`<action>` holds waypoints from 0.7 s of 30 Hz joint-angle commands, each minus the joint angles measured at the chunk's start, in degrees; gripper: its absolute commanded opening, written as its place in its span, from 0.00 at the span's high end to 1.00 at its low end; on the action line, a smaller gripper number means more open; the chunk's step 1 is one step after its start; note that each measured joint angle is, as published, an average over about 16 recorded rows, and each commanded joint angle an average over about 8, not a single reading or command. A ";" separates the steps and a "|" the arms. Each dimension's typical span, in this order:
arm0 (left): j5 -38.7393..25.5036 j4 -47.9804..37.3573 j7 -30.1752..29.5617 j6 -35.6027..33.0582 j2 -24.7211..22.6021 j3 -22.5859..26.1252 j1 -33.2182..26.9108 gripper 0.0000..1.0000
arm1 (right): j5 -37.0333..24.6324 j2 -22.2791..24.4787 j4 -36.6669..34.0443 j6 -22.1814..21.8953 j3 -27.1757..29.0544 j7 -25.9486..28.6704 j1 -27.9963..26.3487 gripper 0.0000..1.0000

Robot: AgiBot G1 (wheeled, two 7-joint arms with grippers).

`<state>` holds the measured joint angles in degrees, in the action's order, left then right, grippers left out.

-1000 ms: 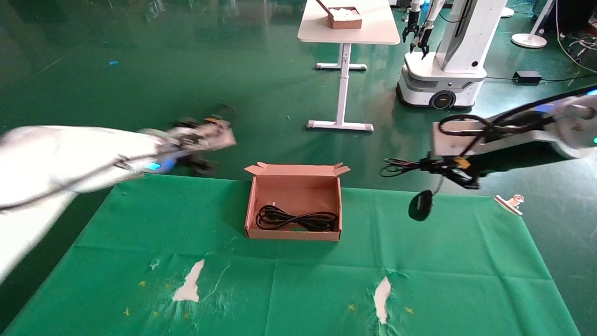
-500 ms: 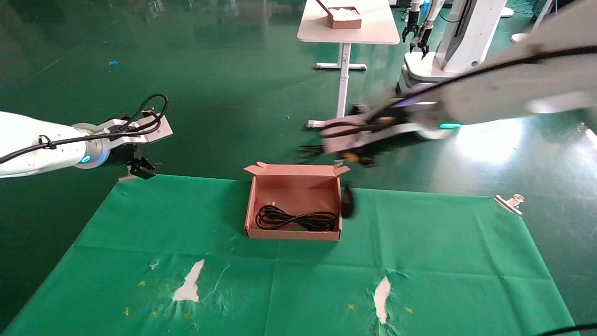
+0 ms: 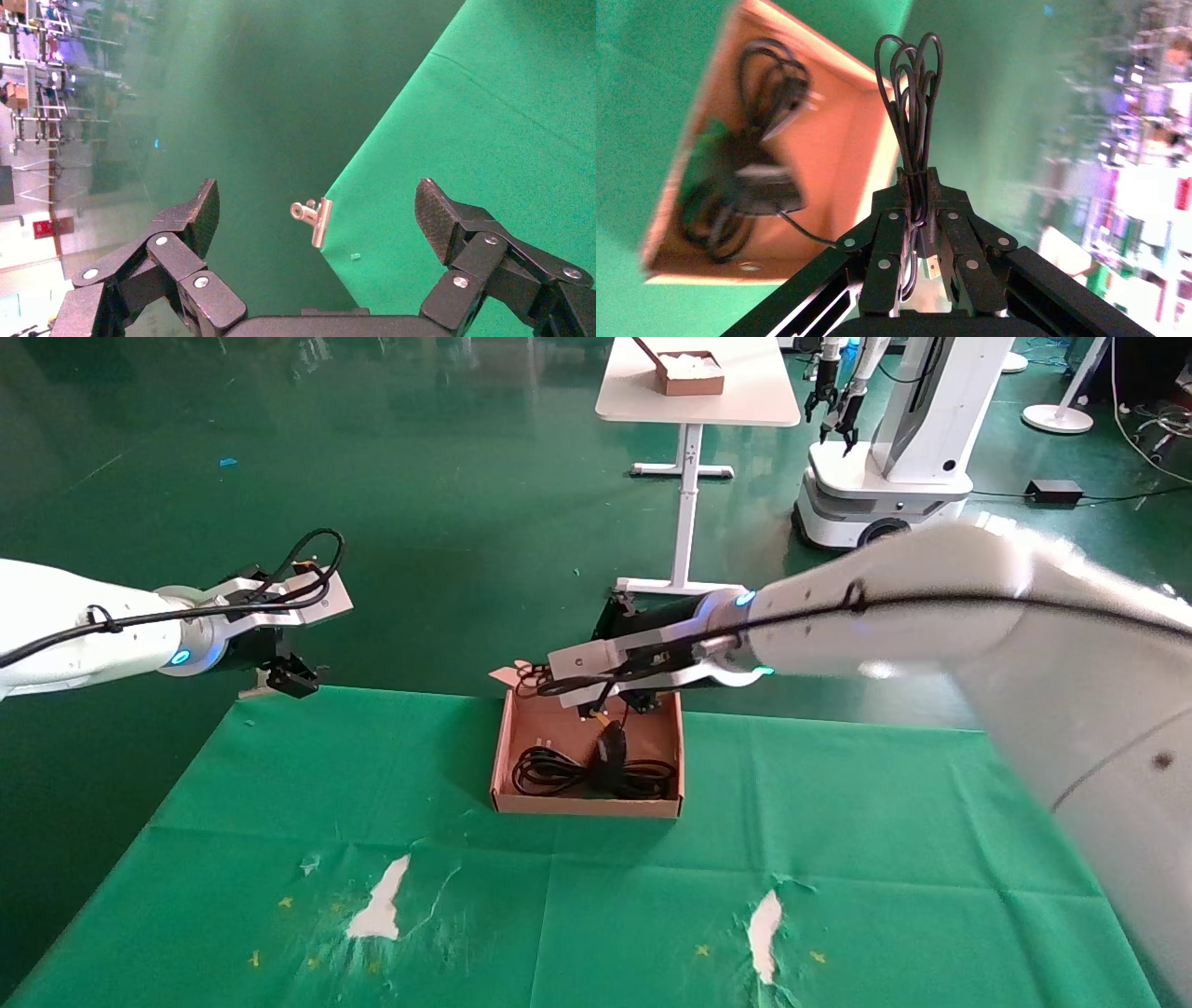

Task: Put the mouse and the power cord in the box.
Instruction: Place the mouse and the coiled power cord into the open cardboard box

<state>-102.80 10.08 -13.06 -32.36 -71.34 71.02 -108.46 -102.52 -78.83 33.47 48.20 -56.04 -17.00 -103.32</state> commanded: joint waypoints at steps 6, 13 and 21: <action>0.56 -0.91 1.08 0.05 -0.31 -0.35 -0.10 0.00 | 1.56 -0.01 0.96 -8.51 -7.57 2.05 2.47 0.69; 0.83 -1.44 1.50 0.04 -0.40 -0.52 -0.13 0.00 | 2.39 -0.23 1.31 -11.00 -10.77 2.77 3.24 0.00; 0.81 -1.29 1.44 0.07 -0.42 -0.51 -0.13 0.00 | 2.16 -0.07 1.29 -10.30 -9.86 2.62 3.03 0.00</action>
<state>-101.99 8.78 -11.62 -32.29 -71.75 70.51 -108.59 -100.35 -78.91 34.76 37.84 -65.97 -14.37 -100.28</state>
